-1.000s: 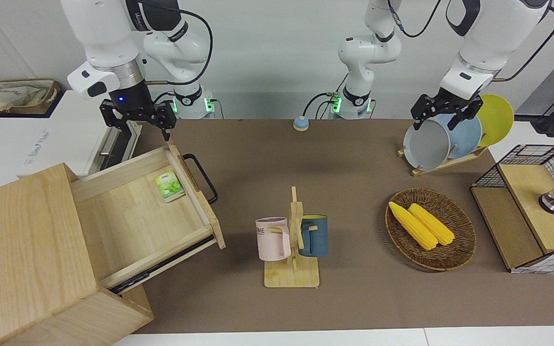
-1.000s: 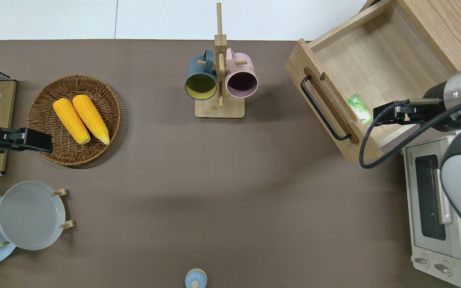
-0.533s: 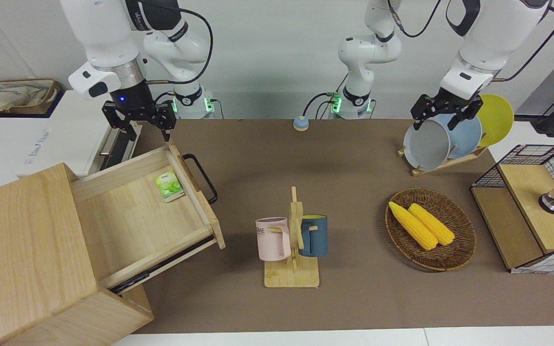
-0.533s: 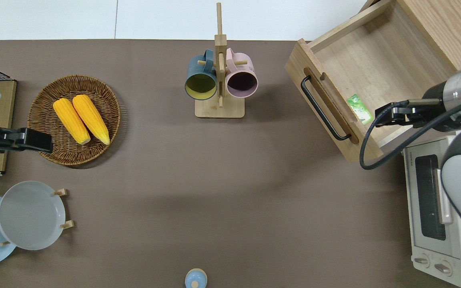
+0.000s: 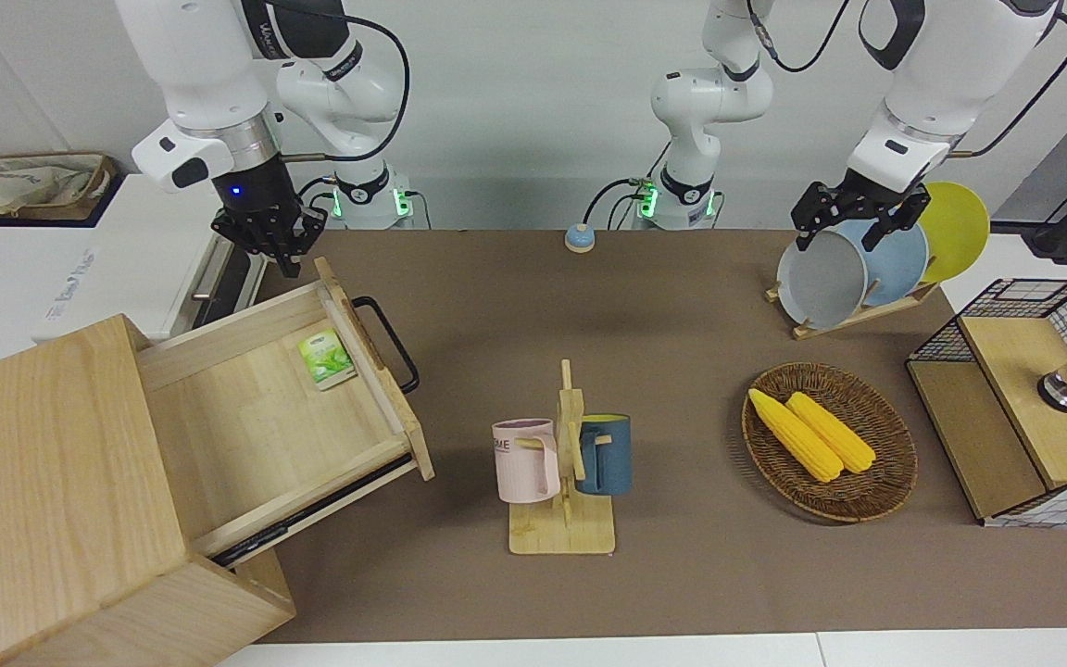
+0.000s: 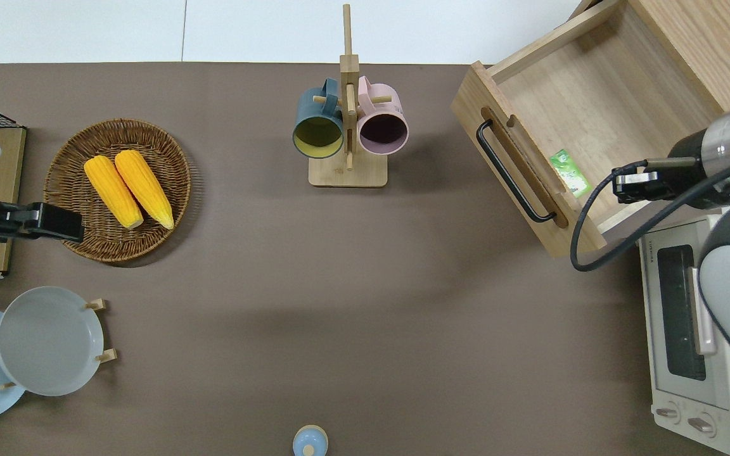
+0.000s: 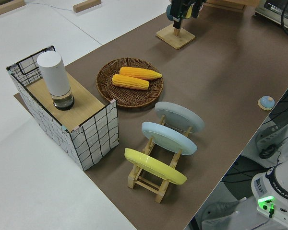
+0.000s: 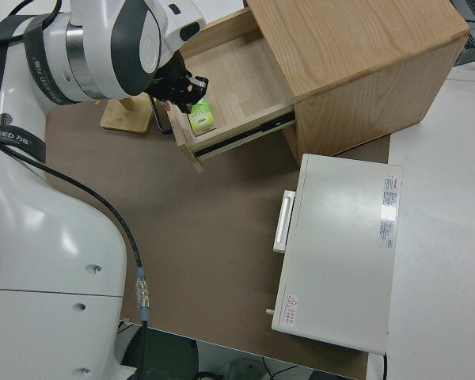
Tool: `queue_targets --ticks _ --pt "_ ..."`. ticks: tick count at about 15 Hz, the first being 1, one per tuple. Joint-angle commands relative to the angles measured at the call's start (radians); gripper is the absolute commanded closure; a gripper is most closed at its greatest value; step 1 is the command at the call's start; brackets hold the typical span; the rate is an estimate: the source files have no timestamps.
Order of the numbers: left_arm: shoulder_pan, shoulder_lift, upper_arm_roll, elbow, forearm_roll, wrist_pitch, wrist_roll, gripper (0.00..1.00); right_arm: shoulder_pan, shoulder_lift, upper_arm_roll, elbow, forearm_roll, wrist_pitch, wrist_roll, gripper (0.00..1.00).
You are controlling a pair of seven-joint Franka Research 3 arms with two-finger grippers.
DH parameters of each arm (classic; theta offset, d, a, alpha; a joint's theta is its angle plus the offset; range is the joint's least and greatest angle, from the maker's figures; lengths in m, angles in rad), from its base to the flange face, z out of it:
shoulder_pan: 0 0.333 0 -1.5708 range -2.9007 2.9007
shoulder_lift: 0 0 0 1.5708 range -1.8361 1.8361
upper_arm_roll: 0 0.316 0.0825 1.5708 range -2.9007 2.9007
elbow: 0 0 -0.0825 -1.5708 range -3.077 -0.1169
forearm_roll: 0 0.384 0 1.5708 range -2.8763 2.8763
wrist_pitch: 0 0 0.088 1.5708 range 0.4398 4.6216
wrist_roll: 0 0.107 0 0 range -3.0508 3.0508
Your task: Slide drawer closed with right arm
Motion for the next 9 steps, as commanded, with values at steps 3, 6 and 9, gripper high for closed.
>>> queue_targets --ticks 3,6,9 --pt "0.004 0.011 -0.006 0.024 0.017 -0.02 0.01 0.01 -0.008 -0.015 0.007 -0.003 0.018 -0.024 -0.025 1.0" --pt "0.004 0.011 -0.006 0.026 0.017 -0.02 0.01 0.01 -0.006 -0.035 0.017 0.018 0.017 -0.038 -0.015 1.0" --pt "0.004 0.011 -0.006 0.026 0.017 -0.02 0.01 0.01 -0.005 -0.048 0.058 0.032 0.008 -0.055 0.062 1.0"
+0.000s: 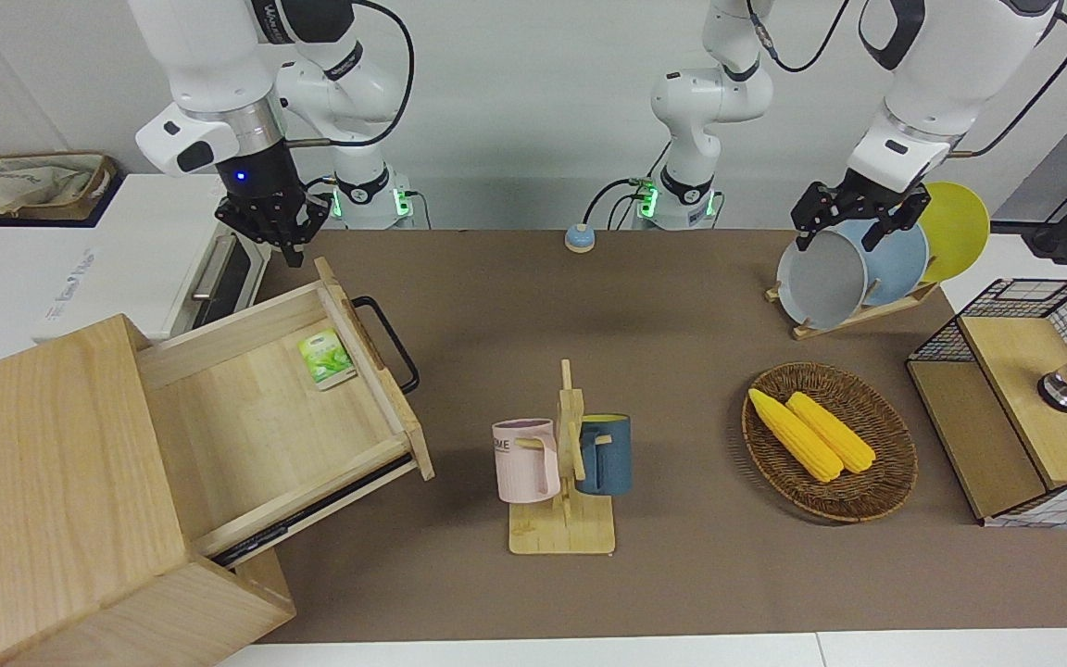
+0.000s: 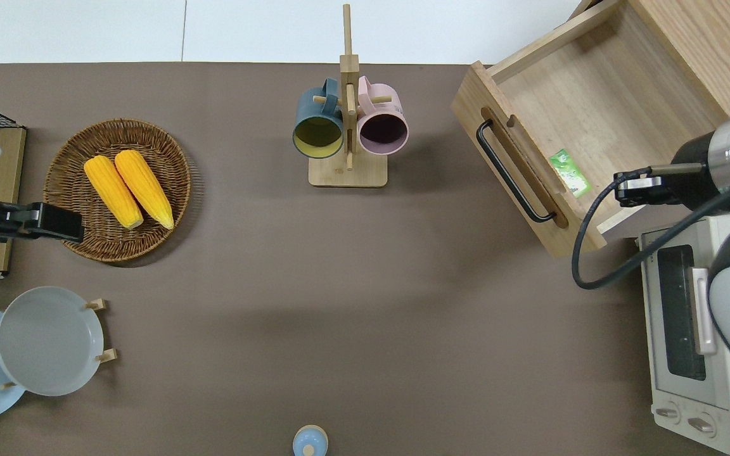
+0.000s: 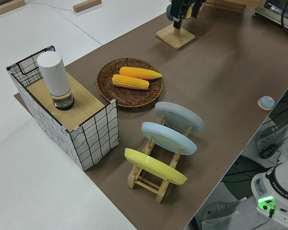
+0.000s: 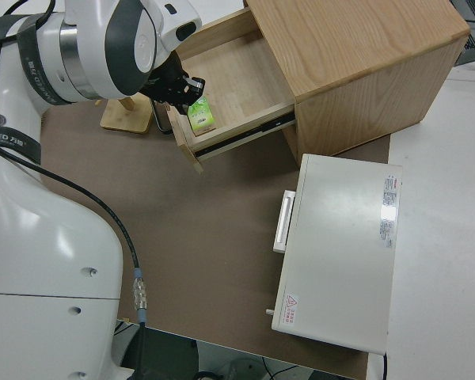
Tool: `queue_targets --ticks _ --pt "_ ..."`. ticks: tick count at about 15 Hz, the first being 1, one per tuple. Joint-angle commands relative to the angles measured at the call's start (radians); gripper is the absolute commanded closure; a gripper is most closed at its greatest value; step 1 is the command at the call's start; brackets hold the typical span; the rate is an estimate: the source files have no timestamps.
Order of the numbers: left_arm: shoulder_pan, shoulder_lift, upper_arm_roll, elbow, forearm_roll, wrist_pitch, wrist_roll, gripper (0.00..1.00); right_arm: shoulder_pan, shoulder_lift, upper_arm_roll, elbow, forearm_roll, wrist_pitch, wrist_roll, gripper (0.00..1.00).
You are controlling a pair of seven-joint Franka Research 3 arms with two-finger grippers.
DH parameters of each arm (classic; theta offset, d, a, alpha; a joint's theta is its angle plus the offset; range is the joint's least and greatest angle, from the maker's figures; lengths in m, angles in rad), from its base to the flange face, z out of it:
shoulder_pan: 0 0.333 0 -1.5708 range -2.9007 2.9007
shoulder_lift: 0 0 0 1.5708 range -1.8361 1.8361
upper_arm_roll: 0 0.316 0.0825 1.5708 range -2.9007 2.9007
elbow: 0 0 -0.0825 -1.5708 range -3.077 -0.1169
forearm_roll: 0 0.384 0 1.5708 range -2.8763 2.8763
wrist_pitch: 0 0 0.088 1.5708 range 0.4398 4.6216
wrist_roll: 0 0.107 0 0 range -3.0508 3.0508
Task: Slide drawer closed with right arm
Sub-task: 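Push the open wooden drawer farther from the robot with the right arm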
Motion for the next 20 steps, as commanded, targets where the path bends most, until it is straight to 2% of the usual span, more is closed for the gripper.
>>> queue_targets --ticks 1,4,5,6,7,9,13,20 --pt "0.004 0.011 -0.006 0.026 0.017 -0.02 0.01 0.01 -0.007 -0.024 0.07 0.017 0.006 -0.029 0.119 1.0" --pt "0.004 0.011 -0.006 0.024 0.017 -0.02 0.01 0.01 -0.005 -0.024 0.138 0.017 0.003 -0.024 0.287 1.0" --pt "0.004 0.011 -0.006 0.026 0.017 -0.02 0.01 0.01 -0.004 -0.024 0.153 0.017 0.003 -0.019 0.336 1.0" --pt "0.004 0.011 -0.006 0.026 0.017 -0.02 0.01 0.01 0.022 -0.021 0.162 0.017 -0.003 -0.015 0.392 1.0" --pt "0.004 0.013 -0.006 0.026 0.017 -0.02 0.01 0.01 0.063 -0.014 0.161 0.015 -0.031 -0.012 0.464 1.0" --pt "0.004 0.011 -0.006 0.026 0.017 -0.02 0.01 0.01 0.109 -0.004 0.159 0.008 -0.043 0.01 0.557 1.0" --pt "0.004 0.011 -0.006 0.026 0.017 -0.02 0.01 0.01 0.172 0.053 0.158 -0.003 -0.045 0.037 0.8 1.0" --pt "0.004 0.011 -0.006 0.024 0.017 -0.02 0.01 0.01 0.203 0.131 0.156 -0.063 -0.04 0.1 1.069 1.0"
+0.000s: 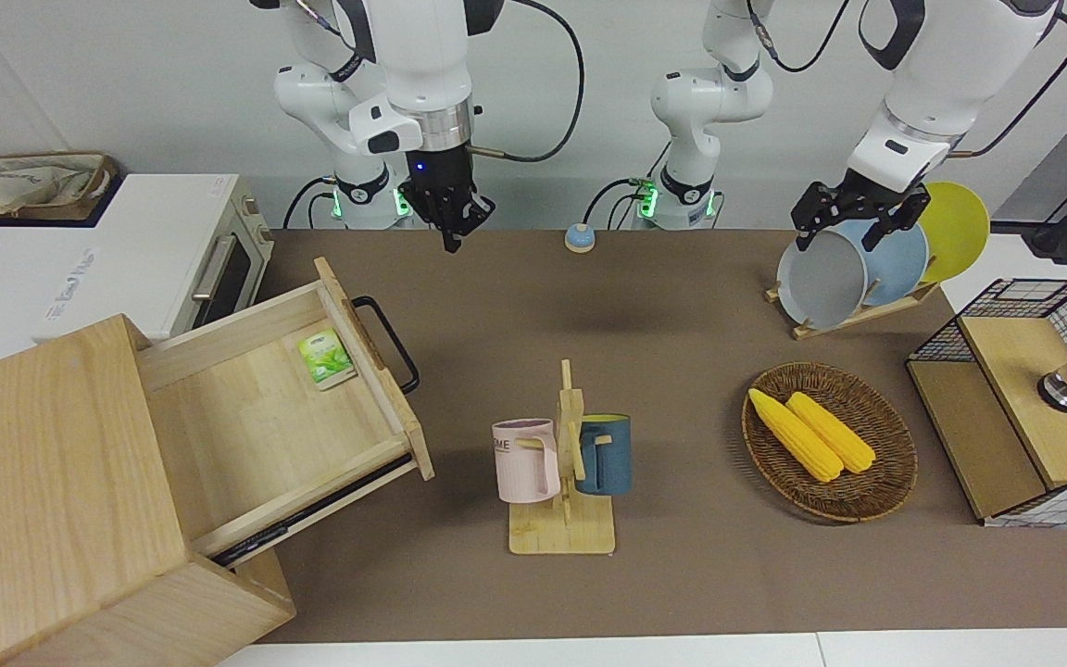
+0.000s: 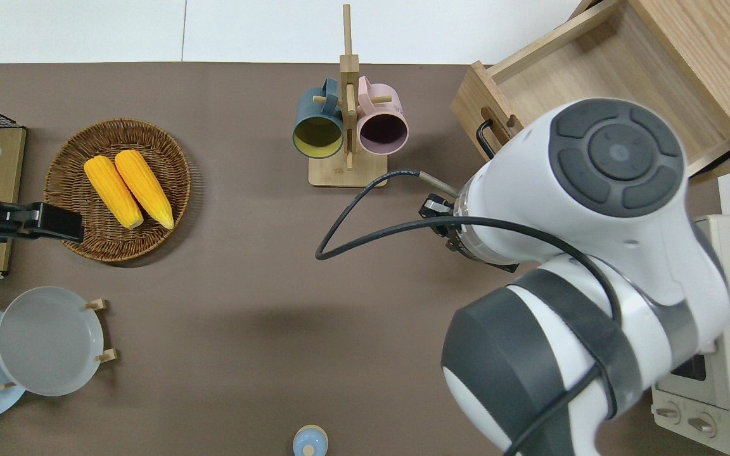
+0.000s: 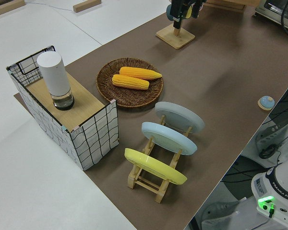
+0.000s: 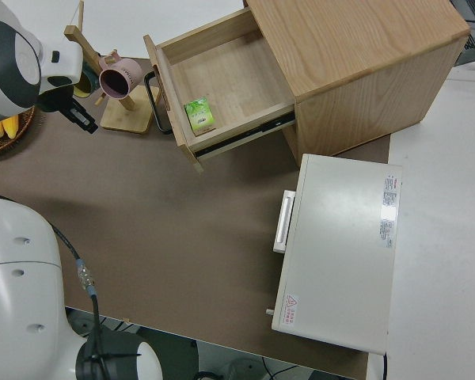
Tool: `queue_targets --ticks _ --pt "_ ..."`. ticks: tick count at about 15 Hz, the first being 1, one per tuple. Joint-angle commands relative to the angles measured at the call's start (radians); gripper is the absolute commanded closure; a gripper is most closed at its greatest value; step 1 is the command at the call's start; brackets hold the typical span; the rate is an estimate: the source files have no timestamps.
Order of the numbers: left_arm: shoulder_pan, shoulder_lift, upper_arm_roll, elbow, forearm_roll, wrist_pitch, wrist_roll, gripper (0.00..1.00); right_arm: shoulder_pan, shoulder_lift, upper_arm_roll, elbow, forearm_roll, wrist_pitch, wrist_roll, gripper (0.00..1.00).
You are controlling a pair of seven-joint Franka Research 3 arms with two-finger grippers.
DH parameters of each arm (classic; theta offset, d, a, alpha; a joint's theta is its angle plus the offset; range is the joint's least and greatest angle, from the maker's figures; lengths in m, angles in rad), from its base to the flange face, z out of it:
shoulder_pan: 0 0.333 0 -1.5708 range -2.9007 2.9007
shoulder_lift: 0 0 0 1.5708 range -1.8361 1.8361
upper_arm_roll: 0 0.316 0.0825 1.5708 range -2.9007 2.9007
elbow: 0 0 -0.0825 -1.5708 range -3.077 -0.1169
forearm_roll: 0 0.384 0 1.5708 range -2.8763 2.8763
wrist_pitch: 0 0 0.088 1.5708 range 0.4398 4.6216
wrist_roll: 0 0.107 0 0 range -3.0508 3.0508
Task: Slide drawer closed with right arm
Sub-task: 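Push the open wooden drawer farther from the robot with the right arm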
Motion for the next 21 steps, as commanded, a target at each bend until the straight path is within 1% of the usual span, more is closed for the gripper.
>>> queue_targets --ticks 1,3,5,8,9,11,13,14,18,20,21 --pt "0.004 0.011 -0.006 0.026 0.017 -0.02 0.01 0.01 0.006 0.034 -0.002 -0.039 -0.009 0.047 0.129 1.0" --pt "0.004 0.011 -0.006 0.026 0.017 -0.02 0.01 0.01 0.006 0.051 -0.003 -0.05 -0.004 0.053 0.181 1.0" --pt "0.004 0.011 -0.006 0.026 0.017 -0.02 0.01 0.01 0.009 0.065 -0.003 -0.071 -0.006 0.065 0.239 1.0" --pt "0.004 0.011 -0.006 0.024 0.017 -0.02 0.01 0.01 0.014 0.071 -0.008 -0.114 -0.018 0.117 0.341 1.0" --pt "0.004 0.011 -0.006 0.024 0.017 -0.02 0.01 0.01 0.017 0.075 -0.013 -0.12 -0.018 0.133 0.364 1.0" --pt "0.004 0.011 -0.006 0.026 0.017 -0.02 0.01 0.01 0.022 0.085 -0.036 -0.12 -0.03 0.15 0.395 1.0" --pt "0.004 0.011 -0.006 0.024 0.017 -0.02 0.01 0.01 0.046 0.091 -0.074 -0.119 -0.064 0.156 0.396 1.0" --pt "0.004 0.011 -0.006 0.026 0.017 -0.02 0.01 0.01 0.052 0.094 -0.088 -0.116 -0.069 0.164 0.396 1.0" --pt "0.004 0.011 -0.006 0.024 0.017 -0.02 0.01 0.01 0.051 0.111 -0.123 -0.11 -0.089 0.187 0.366 1.0" --pt "0.004 0.011 -0.006 0.024 0.017 -0.02 0.01 0.01 0.049 0.123 -0.134 -0.096 -0.093 0.187 0.346 1.0" --pt "0.004 0.011 -0.006 0.026 0.017 -0.02 0.01 0.01 0.048 0.127 -0.134 -0.094 -0.098 0.187 0.338 1.0"
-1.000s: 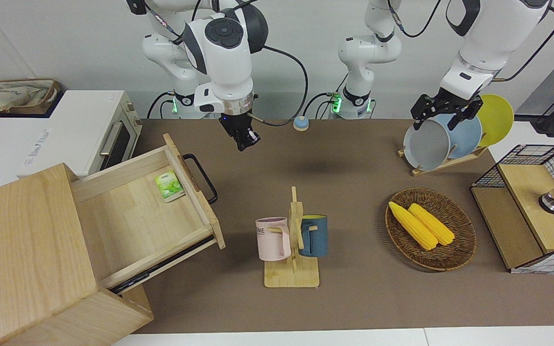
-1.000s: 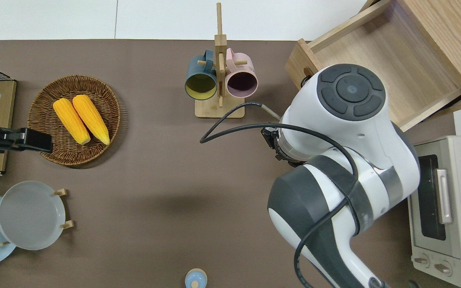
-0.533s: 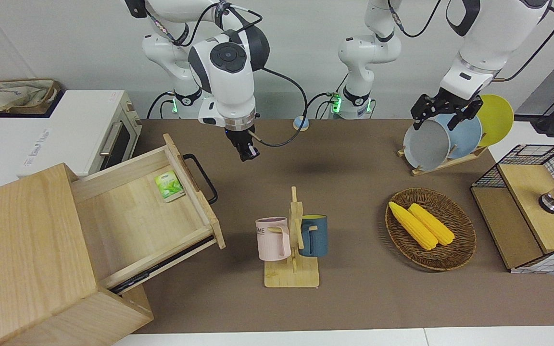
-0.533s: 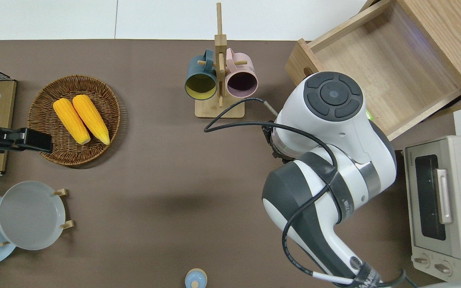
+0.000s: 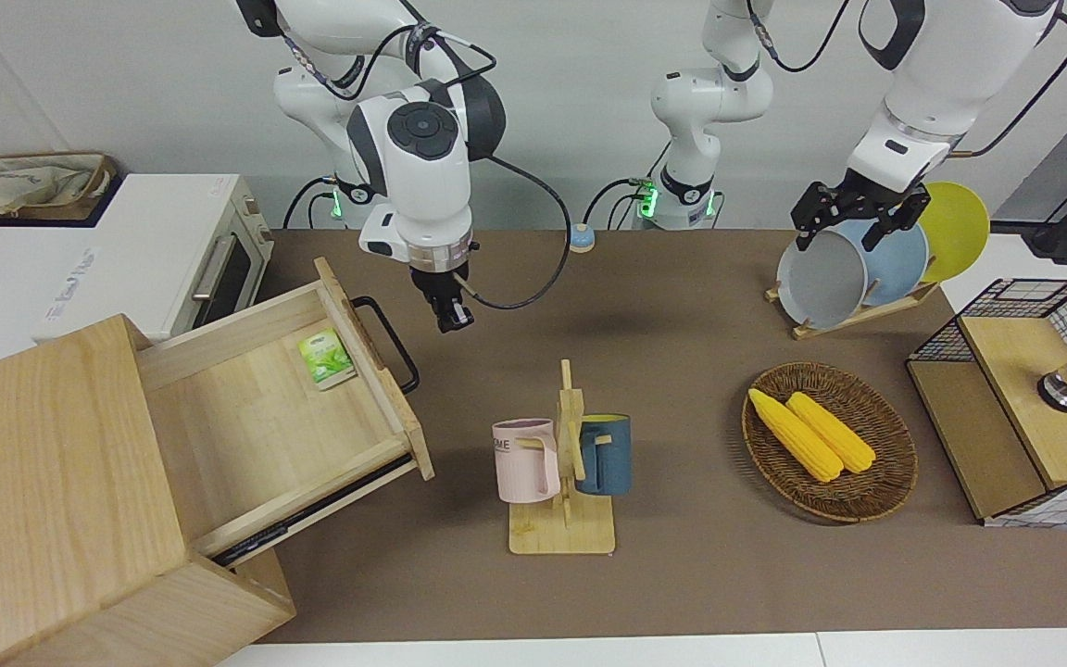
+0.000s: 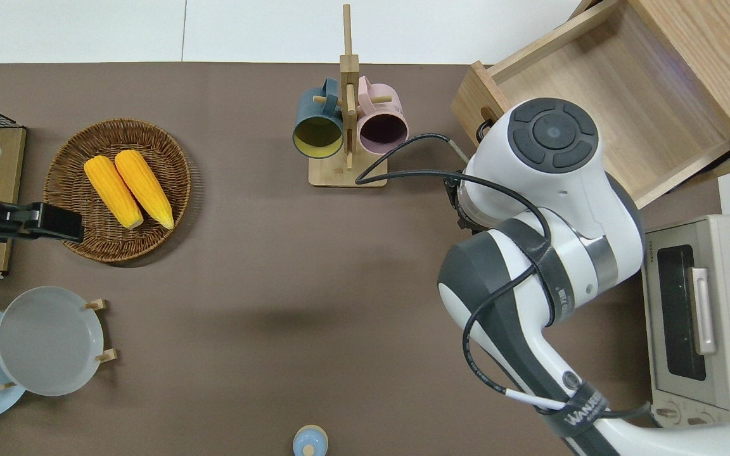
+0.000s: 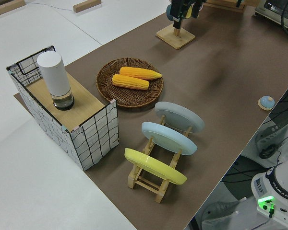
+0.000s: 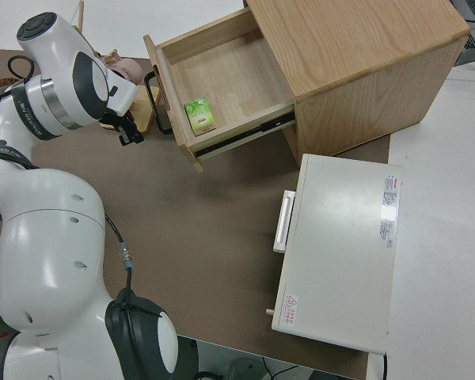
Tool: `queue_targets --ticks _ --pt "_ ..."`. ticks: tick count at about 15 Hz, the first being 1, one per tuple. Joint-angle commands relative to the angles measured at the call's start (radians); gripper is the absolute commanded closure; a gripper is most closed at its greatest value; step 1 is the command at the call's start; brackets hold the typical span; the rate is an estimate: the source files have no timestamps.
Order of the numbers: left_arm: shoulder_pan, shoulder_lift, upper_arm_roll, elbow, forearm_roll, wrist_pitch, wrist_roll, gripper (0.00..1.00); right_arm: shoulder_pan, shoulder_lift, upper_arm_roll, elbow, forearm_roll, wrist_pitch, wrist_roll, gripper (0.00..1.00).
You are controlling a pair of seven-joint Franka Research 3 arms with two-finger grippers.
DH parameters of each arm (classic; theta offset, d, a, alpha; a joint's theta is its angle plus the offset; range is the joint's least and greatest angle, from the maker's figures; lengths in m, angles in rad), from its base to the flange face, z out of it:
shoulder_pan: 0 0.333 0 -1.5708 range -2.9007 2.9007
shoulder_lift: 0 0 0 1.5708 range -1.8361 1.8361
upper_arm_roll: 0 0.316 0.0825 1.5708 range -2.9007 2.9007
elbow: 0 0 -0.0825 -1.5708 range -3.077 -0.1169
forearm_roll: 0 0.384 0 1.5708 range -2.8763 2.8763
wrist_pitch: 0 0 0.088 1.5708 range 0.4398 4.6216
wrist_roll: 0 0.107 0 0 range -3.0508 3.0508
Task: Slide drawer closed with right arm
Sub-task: 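Push the open wooden drawer farther from the robot with the right arm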
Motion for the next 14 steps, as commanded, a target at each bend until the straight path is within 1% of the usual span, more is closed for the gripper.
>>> queue_targets --ticks 1,3,5,7,10,12,14 --pt "0.004 0.011 -0.006 0.026 0.017 -0.02 0.01 0.01 -0.001 0.028 -0.009 0.02 -0.032 0.021 -0.029 1.0" --pt "0.004 0.011 -0.006 0.024 0.017 -0.02 0.01 0.01 -0.011 0.045 -0.009 0.04 -0.033 0.022 -0.044 1.0" --pt "0.004 0.011 -0.006 0.026 0.017 -0.02 0.01 0.01 -0.011 0.054 -0.023 0.051 -0.044 0.021 -0.058 1.0" --pt "0.004 0.011 -0.006 0.026 0.017 -0.02 0.01 0.01 -0.014 0.061 -0.026 0.064 -0.047 0.021 -0.067 1.0" --pt "0.004 0.011 -0.006 0.026 0.017 -0.02 0.01 0.01 -0.034 0.071 -0.026 0.087 -0.046 0.021 -0.095 1.0" --pt "0.004 0.011 -0.006 0.024 0.017 -0.02 0.01 0.01 -0.051 0.084 -0.026 0.113 -0.046 0.021 -0.096 1.0" --pt "0.004 0.011 -0.006 0.026 0.017 -0.02 0.01 0.01 -0.067 0.094 -0.026 0.129 -0.046 0.022 -0.118 1.0"
